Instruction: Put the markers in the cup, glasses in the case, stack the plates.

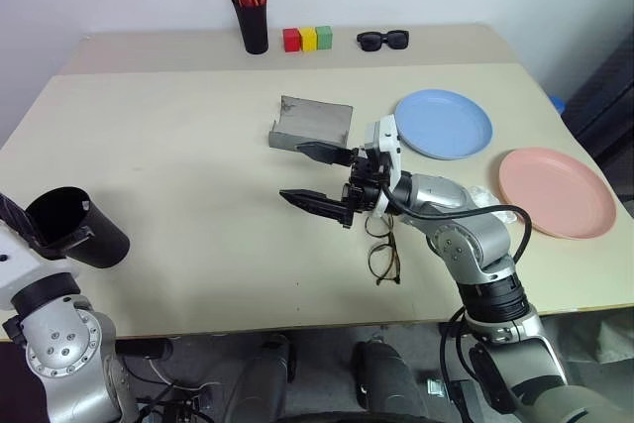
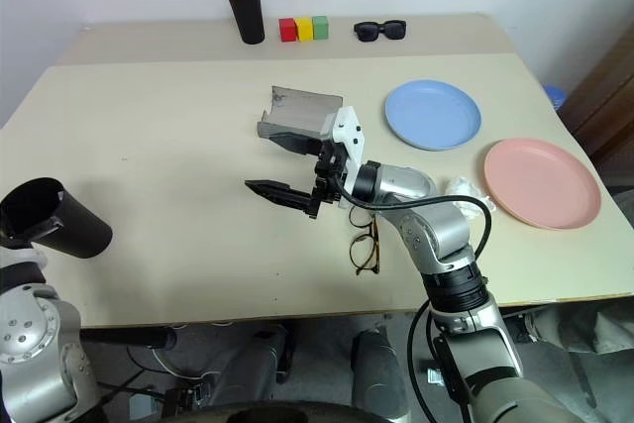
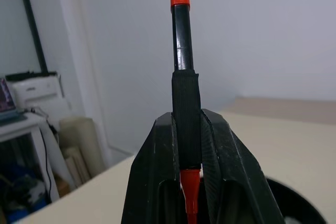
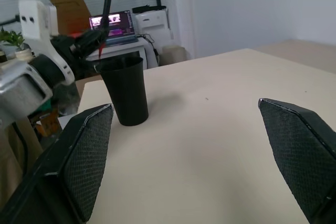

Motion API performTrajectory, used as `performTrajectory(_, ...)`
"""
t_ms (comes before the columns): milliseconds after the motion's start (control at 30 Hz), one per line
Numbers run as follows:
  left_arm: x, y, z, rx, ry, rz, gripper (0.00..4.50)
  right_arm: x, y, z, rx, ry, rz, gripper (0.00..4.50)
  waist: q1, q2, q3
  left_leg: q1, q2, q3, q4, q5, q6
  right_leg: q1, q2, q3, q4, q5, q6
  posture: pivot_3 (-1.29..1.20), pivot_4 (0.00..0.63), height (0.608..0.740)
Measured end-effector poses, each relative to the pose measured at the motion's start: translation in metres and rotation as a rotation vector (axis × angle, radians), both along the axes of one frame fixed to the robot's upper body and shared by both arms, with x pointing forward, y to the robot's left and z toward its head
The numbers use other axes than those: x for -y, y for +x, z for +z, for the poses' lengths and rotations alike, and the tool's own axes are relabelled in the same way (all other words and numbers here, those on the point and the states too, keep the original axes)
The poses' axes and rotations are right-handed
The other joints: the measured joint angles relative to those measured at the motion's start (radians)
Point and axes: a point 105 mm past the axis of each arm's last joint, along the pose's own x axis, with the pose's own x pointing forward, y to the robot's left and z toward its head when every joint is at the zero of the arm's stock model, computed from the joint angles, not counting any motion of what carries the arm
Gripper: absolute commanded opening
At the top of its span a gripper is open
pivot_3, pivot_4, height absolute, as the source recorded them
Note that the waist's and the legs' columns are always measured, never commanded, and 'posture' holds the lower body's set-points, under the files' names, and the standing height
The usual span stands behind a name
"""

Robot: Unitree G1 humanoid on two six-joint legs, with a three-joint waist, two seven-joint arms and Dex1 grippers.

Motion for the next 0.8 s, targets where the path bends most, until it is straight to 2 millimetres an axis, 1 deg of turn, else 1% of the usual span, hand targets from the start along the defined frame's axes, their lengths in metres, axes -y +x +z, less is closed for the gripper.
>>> performTrajectory(233,0.003,0.006,-0.008,-0.002,-0.018,-0.016,0.04,-0.001,0.0,0.0,-0.002,0.003,-0.006,4.5,-0.001,0.0,0.0,0.0,0.0,0.0,0.0,0.0,0.0,0.0,0.0,0.0,0.0,0.0,0.0,0.0,0.15,0.74)
performTrajectory(300,0.002,0.007,-0.011,-0.008,-0.025,-0.017,1.01,-0.001,0.0,0.0,-0.001,0.003,-0.007,4.5,-0.001,0.0,0.0,0.0,0.0,0.0,0.0,0.0,0.0,0.0,0.0,0.0,0.0,0.0,0.0,0.0,0.15,0.74)
performTrajectory(333,0.002,0.007,-0.012,-0.008,-0.026,-0.015,1.41,-0.001,0.0,0.0,0.0,0.003,-0.007,4.5,-0.001,0.0,0.0,0.0,0.0,0.0,0.0,0.0,0.0,0.0,0.0,0.0,0.0,0.0,0.0,0.0,0.15,0.74)
performTrajectory(367,0.002,0.007,-0.011,-0.005,-0.026,-0.011,1.98,-0.001,0.0,0.001,0.003,0.004,-0.006,4.5,0.0,0.0,0.0,0.0,0.0,0.0,0.0,0.0,0.0,0.0,0.0,0.0,0.0,0.0,0.0,0.0,0.15,0.74)
performTrajectory(433,0.003,0.008,-0.01,0.0,-0.025,-0.008,2.93,-0.001,-0.001,0.002,0.007,0.005,-0.005,4.5,-0.001,0.0,0.0,0.0,0.0,0.0,0.0,0.0,0.0,0.0,0.0,0.0,0.0,0.0,0.0,0.0,0.15,0.74)
performTrajectory(700,0.003,0.008,-0.011,0.001,-0.032,-0.002,2.93,-0.001,0.0,0.002,0.006,0.006,-0.009,4.5,-0.001,0.0,0.0,0.0,0.0,0.0,0.0,0.0,0.0,0.0,0.0,0.0,0.0,0.0,0.0,0.0,0.15,0.74)
performTrajectory(800,0.004,0.013,-0.006,0.021,-0.037,-0.017,2.93,-0.002,0.0,0.002,0.006,0.007,-0.01,4.5,0.001,0.0,0.0,-0.001,0.0,0.0,0.0,0.0,0.0,0.0,0.0,0.0,0.0,0.0,0.0,0.0,0.15,0.74)
